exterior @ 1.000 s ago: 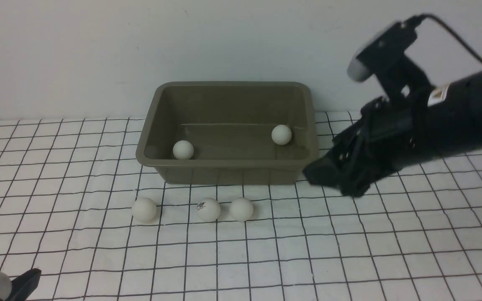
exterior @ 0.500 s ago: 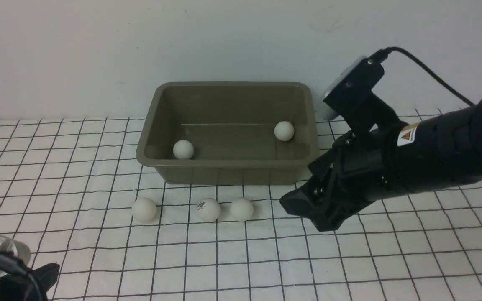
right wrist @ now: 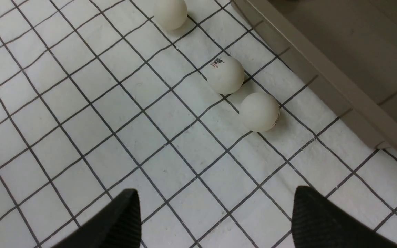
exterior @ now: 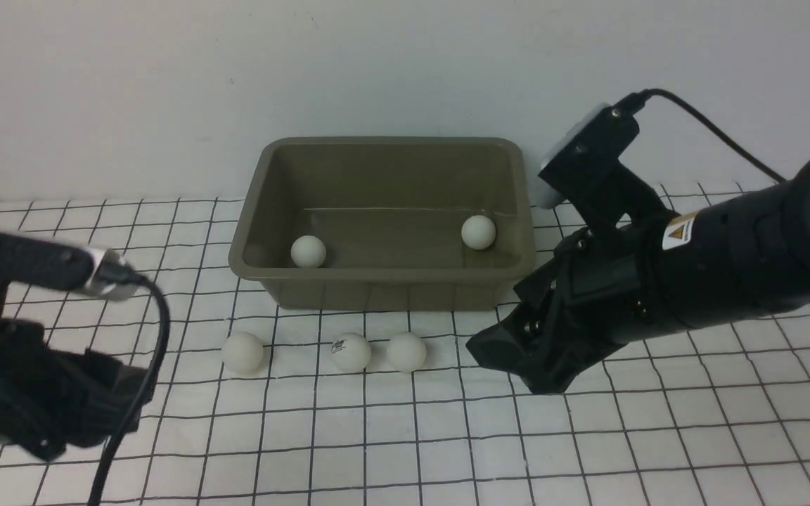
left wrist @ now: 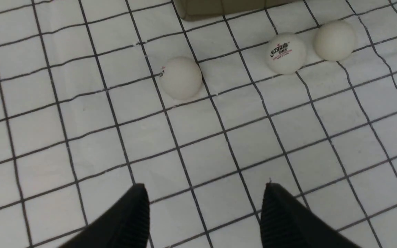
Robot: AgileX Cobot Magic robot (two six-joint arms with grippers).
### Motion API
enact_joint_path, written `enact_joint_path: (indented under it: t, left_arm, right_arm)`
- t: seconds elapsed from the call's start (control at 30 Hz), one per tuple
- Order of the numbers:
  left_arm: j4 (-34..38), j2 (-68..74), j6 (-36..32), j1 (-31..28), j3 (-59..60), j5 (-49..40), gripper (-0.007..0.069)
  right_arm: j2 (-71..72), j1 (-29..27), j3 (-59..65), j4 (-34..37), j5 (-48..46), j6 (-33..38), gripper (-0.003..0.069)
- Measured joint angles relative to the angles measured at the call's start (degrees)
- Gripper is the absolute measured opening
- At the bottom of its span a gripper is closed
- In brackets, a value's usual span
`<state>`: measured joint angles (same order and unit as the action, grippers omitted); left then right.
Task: Put the table tennis balls into the box on the white checkered tablecloth.
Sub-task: 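Reach for and grasp a ping pong ball on the table beside the basket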
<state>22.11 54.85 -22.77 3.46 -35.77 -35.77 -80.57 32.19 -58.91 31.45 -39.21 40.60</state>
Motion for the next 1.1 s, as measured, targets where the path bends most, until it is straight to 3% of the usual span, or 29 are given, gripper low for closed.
enact_joint_path:
  t: [0.13,0.3,0.6,0.77,1.1]
  left_arm:
    - [1.0,11.5,-1.5,0.0,-6.8,-0.2,0.0395]
    - [2.4,23.7,-10.1,0.0,-12.6,-3.0,0.044]
    - [8.6,27.9,-22.2,0.0,-14.4,-0.5,0.0461]
    - [13.9,31.5,-24.8,0.0,-14.6,2.8,0.0461]
    - [15.7,41.2,-25.3,0.0,-17.0,7.7,0.0461]
  right_arm:
    - [0.0,0.0,0.0,0.0,0.0,0.8,0.0528]
    - [0.0,0.0,0.0,0.0,0.0,1.3,0.0528]
    - [0.0,0.0,0.0,0.0,0.0,2.3,0.0528]
    - [0.0,0.0,0.0,0.0,0.4,2.5,0.0528]
    - [0.0,0.0,0.0,0.0,0.8,2.5,0.0528]
